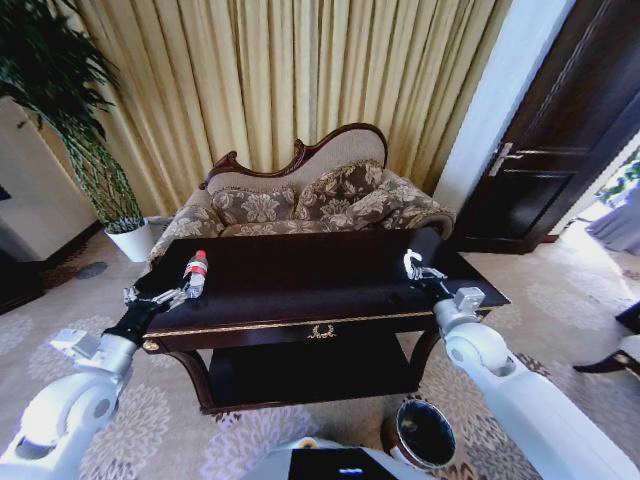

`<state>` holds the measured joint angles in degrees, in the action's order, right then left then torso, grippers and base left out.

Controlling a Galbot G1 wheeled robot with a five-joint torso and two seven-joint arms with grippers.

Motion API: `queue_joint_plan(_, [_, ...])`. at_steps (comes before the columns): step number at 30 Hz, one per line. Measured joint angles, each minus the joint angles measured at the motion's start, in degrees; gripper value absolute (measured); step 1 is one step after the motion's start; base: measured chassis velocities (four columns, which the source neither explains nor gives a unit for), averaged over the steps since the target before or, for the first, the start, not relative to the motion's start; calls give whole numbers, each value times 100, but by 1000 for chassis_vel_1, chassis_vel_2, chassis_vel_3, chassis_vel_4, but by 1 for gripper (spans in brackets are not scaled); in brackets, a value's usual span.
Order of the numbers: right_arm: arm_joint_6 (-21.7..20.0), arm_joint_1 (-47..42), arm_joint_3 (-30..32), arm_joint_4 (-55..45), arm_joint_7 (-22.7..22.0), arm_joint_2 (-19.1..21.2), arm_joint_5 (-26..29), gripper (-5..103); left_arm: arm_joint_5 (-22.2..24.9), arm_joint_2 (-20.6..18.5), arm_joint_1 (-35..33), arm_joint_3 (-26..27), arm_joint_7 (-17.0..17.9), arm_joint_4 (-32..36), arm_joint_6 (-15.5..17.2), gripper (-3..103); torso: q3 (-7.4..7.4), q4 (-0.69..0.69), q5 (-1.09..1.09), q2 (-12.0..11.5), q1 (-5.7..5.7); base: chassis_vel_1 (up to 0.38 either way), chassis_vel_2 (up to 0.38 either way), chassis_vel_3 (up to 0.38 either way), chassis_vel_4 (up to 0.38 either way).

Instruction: Move to the front of the table and place the trash on the table into the trash bin.

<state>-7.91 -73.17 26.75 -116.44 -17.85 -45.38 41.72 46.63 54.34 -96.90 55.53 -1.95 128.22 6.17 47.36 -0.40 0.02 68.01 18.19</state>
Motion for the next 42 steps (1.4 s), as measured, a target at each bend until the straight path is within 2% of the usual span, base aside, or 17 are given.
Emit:
queue_joint_plan(35, [30, 51, -120, 27, 12, -40, -58, 0, -78, 176, -64, -26, -41, 135, -18, 100, -1, 0, 0, 0, -1, 113, -116, -115, 115])
queue_joint_plan(42, [54, -117, -135, 16, -10, -175, -143, 0, -97, 240, -97, -27, -71, 158, -48, 100, -1, 0, 0, 3, -2, 75, -73, -71, 78])
